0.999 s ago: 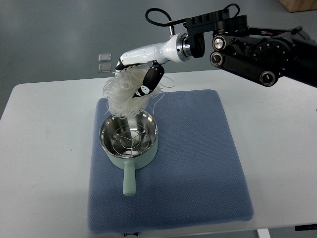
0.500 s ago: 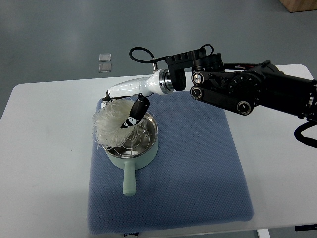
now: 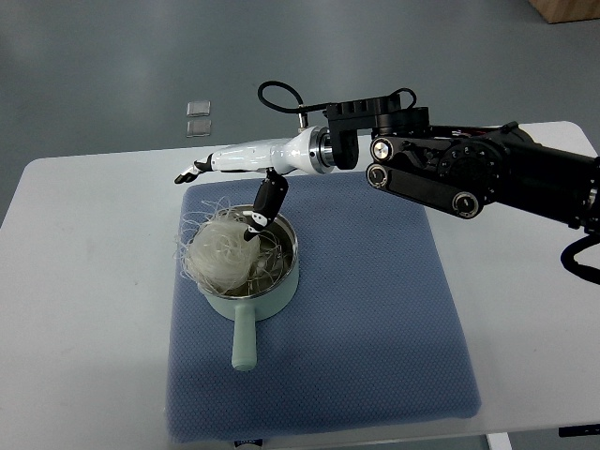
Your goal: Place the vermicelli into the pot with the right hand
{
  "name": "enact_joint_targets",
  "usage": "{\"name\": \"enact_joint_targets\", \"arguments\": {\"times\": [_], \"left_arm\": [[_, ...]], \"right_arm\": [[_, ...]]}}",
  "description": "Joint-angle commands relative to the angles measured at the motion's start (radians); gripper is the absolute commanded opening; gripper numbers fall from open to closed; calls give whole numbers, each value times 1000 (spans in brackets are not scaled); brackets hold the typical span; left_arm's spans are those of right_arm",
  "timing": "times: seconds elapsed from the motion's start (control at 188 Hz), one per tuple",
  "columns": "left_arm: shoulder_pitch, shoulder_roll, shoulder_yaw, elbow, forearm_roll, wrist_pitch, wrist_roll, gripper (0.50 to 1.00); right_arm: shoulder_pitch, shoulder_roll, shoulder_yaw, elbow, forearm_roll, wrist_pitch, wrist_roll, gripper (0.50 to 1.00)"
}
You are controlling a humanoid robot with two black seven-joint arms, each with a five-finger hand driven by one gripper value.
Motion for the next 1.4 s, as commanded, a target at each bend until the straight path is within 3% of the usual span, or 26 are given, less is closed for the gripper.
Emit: {"name": "enact_joint_targets", "arguments": {"times": [0.0, 0.128, 0.377, 0.686, 0.962, 1.121, 1.393], "left_arm": [[0, 0, 0, 0, 0, 0, 0, 1000], [0, 0, 0, 0, 0, 0, 0, 1000], [0, 0, 0, 0, 0, 0, 0, 1000], [0, 0, 0, 0, 0, 0, 0, 1000], [0, 0, 0, 0, 0, 0, 0, 1000], [0, 0, 0, 0, 0, 0, 0, 1000], [0, 0, 0, 0, 0, 0, 0, 1000]], "right_arm": [[-9, -27, 38, -7, 54, 16, -1, 924], [-70, -65, 76, -16, 207, 45, -5, 924], [-173, -76, 87, -102, 595, 56, -100, 926], [-242, -122, 84, -140, 1025, 41, -110, 926], [-301, -119, 82, -234, 1263, 44, -113, 926], [-329, -120, 82, -283, 1376, 39, -154, 924], [-351, -121, 84, -304, 1393, 38, -145, 926]]}}
